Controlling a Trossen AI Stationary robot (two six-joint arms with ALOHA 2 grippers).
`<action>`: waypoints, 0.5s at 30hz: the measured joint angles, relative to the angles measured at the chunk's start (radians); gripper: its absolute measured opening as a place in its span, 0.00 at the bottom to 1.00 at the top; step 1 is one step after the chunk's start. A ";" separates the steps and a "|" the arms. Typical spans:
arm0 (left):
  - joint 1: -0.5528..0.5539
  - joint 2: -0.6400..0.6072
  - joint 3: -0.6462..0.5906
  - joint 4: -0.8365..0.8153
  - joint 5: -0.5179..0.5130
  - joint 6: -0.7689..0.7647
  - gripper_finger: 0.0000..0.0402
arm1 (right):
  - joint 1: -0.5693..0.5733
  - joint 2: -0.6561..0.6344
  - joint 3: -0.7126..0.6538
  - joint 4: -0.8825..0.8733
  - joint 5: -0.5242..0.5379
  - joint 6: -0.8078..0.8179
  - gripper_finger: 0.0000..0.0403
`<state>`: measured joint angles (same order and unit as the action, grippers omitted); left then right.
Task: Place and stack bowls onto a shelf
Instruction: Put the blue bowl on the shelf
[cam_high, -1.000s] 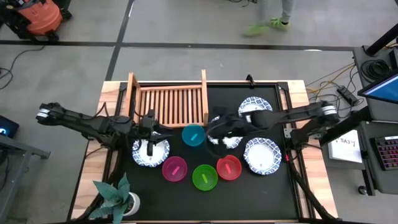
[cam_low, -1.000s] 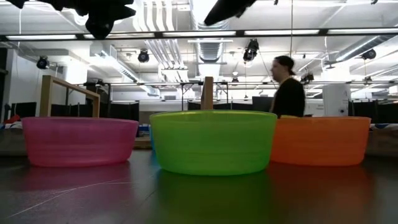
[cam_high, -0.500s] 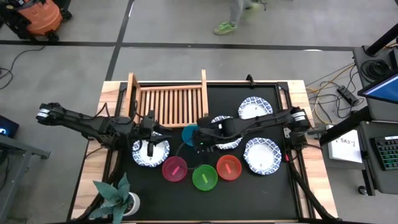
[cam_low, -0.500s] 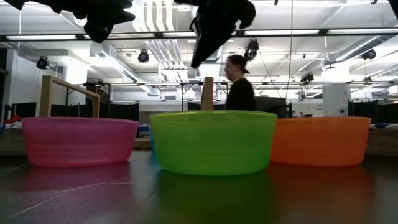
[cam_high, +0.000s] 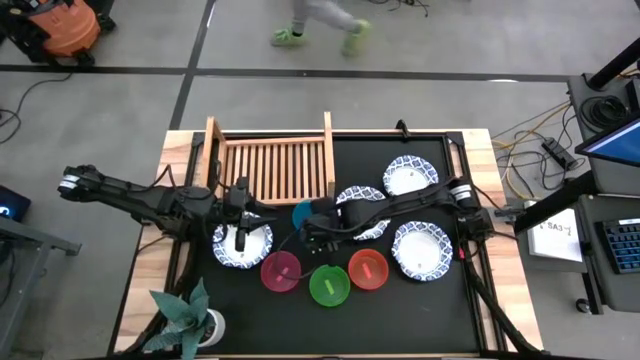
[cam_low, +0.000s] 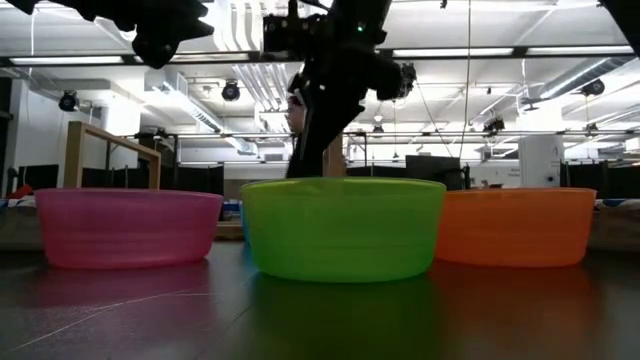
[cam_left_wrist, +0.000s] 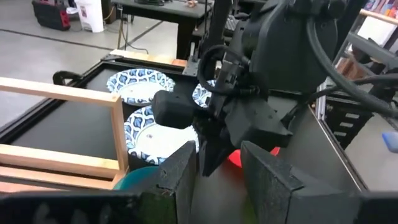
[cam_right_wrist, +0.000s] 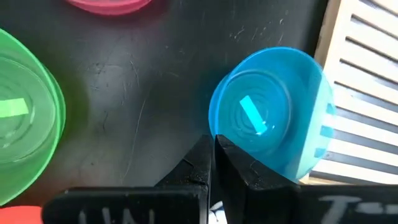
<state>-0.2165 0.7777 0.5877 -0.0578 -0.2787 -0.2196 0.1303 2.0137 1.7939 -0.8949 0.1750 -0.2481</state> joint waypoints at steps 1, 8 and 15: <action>0.000 -0.001 0.000 -0.010 0.000 0.000 0.28 | 0.000 0.003 -0.001 0.001 0.000 0.000 0.03; 0.000 0.000 0.000 -0.014 0.000 0.001 0.28 | 0.000 -0.005 -0.003 0.061 0.009 0.020 0.03; 0.000 -0.001 0.000 -0.012 -0.001 0.001 0.28 | 0.000 -0.005 -0.003 0.086 0.009 0.029 0.19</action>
<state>-0.2165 0.7769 0.5877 -0.0693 -0.2798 -0.2184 0.1303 2.0090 1.7909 -0.8092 0.1837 -0.2188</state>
